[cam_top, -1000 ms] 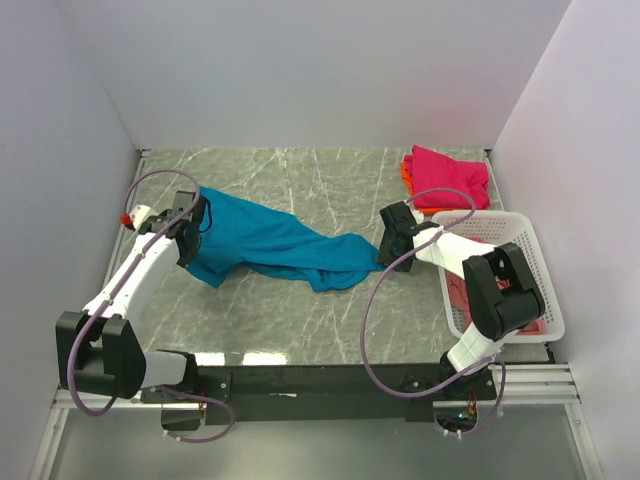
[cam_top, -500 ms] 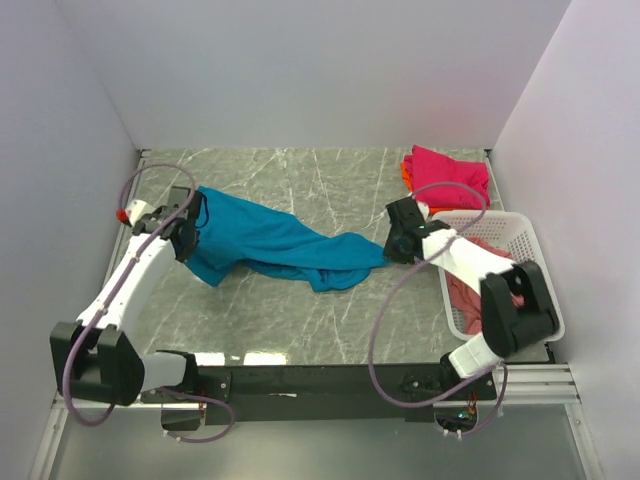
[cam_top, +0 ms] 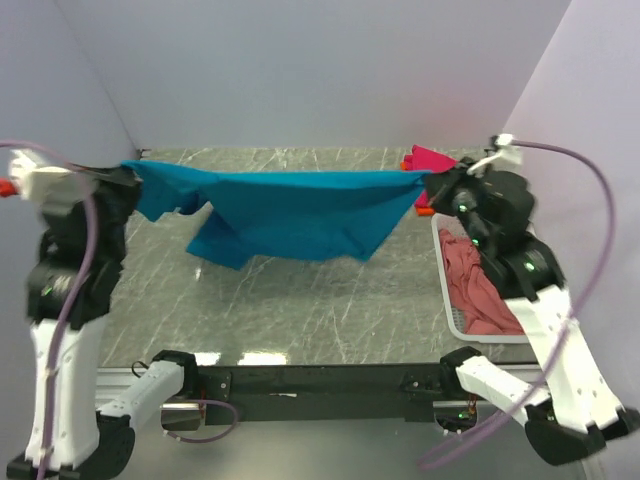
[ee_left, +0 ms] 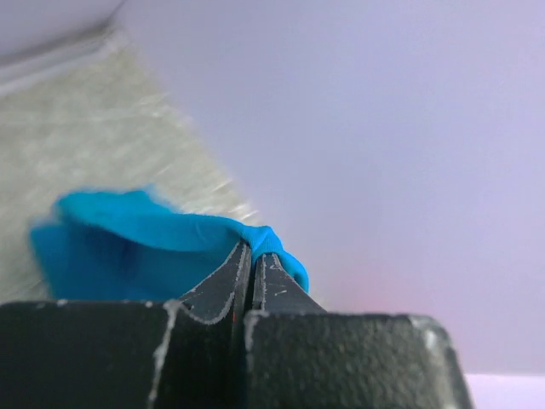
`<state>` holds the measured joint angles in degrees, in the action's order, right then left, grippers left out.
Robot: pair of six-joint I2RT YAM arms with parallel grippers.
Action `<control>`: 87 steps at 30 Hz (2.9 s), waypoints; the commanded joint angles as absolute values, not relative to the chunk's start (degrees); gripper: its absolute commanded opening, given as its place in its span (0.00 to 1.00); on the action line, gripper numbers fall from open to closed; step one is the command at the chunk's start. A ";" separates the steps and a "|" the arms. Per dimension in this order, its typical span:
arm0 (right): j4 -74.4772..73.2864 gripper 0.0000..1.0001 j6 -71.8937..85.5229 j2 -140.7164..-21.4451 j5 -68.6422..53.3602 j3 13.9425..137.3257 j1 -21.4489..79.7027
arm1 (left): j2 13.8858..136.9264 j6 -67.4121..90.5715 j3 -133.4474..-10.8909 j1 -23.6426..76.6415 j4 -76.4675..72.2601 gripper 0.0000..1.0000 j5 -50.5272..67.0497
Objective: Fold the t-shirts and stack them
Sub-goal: Flatten the tshirt out, then fold the tshirt
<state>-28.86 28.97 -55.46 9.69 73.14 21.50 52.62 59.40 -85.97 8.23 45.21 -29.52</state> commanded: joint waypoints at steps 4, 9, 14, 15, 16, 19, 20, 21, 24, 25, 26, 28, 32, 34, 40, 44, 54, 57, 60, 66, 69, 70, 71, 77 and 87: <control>-33.13 0.00 24.35 -47.73 3.10 85.33 21.45 | 47.73 44.66 -102.10 8.00 39.03 0.01 -20.32; -36.56 0.00 24.61 -41.76 -1.75 90.86 21.53 | 42.63 40.00 -106.34 8.00 35.69 0.01 -14.77; -38.84 0.00 23.99 -37.71 -2.29 95.09 21.45 | 41.49 36.48 -111.79 7.91 33.67 0.01 -12.06; -39.89 0.00 23.99 -37.62 -2.29 96.14 21.45 | 41.57 35.34 -111.88 7.91 32.79 0.01 -11.08; -40.16 0.00 23.82 -37.88 -2.37 96.50 21.45 | 41.75 35.33 -111.97 7.91 31.74 0.01 -10.73; -40.43 0.00 23.38 -39.02 -1.59 96.59 21.53 | 43.94 33.84 -111.45 7.91 30.59 0.01 -9.32; -40.52 0.00 23.29 -40.15 -0.97 96.33 21.45 | 44.82 33.14 -110.92 7.91 29.72 0.01 -7.92; -40.17 0.00 23.38 -40.86 1.21 95.37 21.45 | 46.83 31.22 -110.22 7.91 29.45 0.01 -7.30; -39.20 0.00 23.20 -44.46 7.00 92.65 21.45 | 51.67 28.93 -105.92 7.91 27.43 0.01 -9.65; -38.85 0.00 23.29 -46.82 9.03 91.77 21.45 | 52.98 28.48 -102.86 7.91 26.55 0.01 -11.50; -38.06 0.00 23.38 -48.06 10.71 90.89 21.36 | 54.22 28.04 -101.09 7.91 25.50 0.01 -13.08; -35.96 0.00 23.90 -52.27 15.35 85.29 20.57 | 60.52 21.75 -96.01 7.91 21.19 0.01 -14.15; -28.08 0.00 26.89 -60.01 11.71 74.05 14.97 | 72.02 15.75 -89.74 7.91 14.77 0.01 -11.95; -23.58 0.00 28.38 -65.79 8.02 69.80 12.58 | 78.45 13.81 -89.91 7.82 14.06 0.01 -11.26; -15.82 0.00 24.71 -92.82 -1.93 73.45 8.44 | 106.14 8.53 -95.17 7.38 9.05 0.01 -11.25; -23.10 0.00 21.98 -110.10 -3.08 90.57 8.44 | 124.05 7.73 -106.42 7.29 13.26 0.00 -12.21; -28.21 0.00 22.24 -122.60 -0.45 104.15 8.00 | 131.92 9.93 -113.73 6.77 13.44 0.01 -14.05; -29.09 0.00 21.54 -122.61 -0.09 105.29 7.91 | 130.52 13.09 -112.07 6.68 14.67 0.00 -15.38; -29.35 0.00 20.83 -121.99 -0.09 105.64 7.91 | 127.19 17.65 -107.78 6.59 15.73 0.00 -18.27; -30.84 0.00 17.85 -122.69 1.67 110.38 7.91 | 121.56 25.48 -102.48 6.42 15.20 0.00 -22.57; -31.20 0.00 16.18 -123.83 2.90 114.42 7.91 | 121.99 29.00 -105.02 6.15 17.23 0.00 -23.38; -31.46 0.00 15.65 -124.10 3.07 116.35 7.91 | 122.08 29.61 -105.46 6.15 17.31 0.00 -23.29; -31.81 0.00 14.86 -124.54 2.90 117.41 7.91 | 122.25 29.88 -106.25 6.07 17.05 0.00 -23.20; -33.22 0.00 13.97 -126.47 2.46 121.55 7.91 | 125.42 31.11 -114.06 5.45 20.82 0.00 -22.67; -32.87 0.00 14.59 -125.86 0.79 118.57 7.91 | 123.32 35.32 -111.28 4.92 27.33 0.00 -21.53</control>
<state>-33.80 15.31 -127.46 0.80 119.17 8.29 125.49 32.62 -113.21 5.10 23.86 -21.28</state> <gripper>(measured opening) 0.009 0.023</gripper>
